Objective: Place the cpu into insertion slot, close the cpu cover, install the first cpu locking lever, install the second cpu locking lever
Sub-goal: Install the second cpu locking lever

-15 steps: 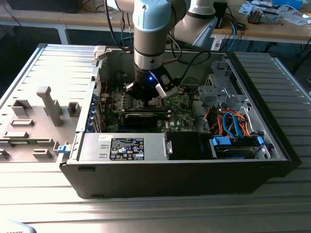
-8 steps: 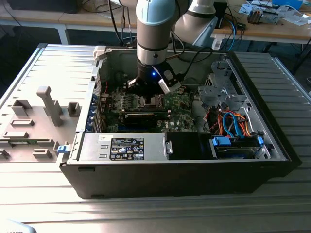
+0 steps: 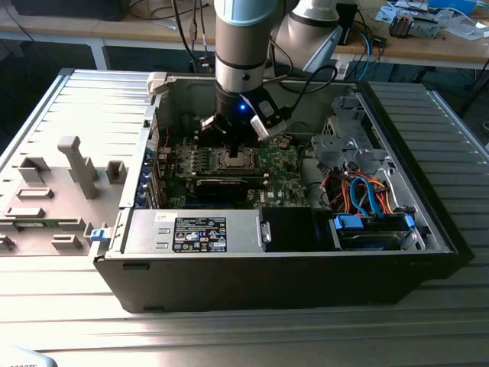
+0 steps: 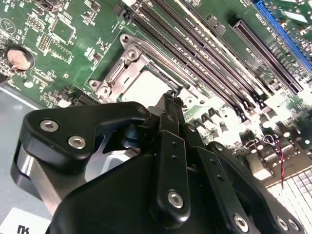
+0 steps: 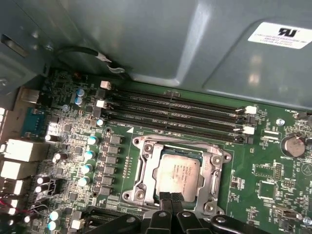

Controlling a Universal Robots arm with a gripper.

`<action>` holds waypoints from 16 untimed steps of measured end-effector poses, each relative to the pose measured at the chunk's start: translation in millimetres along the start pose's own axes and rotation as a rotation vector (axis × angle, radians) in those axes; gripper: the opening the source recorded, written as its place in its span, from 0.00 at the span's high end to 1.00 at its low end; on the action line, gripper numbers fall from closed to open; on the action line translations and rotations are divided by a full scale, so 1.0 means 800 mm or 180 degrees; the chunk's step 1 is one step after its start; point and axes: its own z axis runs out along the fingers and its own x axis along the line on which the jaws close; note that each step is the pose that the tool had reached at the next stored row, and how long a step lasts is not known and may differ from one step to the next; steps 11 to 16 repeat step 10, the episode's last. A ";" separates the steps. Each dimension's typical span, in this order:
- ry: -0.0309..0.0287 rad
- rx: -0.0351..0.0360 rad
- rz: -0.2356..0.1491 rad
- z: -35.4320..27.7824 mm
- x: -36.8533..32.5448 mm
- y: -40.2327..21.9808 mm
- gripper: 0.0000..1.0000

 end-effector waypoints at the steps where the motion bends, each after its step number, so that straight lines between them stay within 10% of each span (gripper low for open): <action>1: 0.0000 0.0000 0.0000 -0.0014 0.0000 0.0002 0.89; 16: 0.0000 0.0000 0.0000 -0.0064 -0.0004 0.0007 0.89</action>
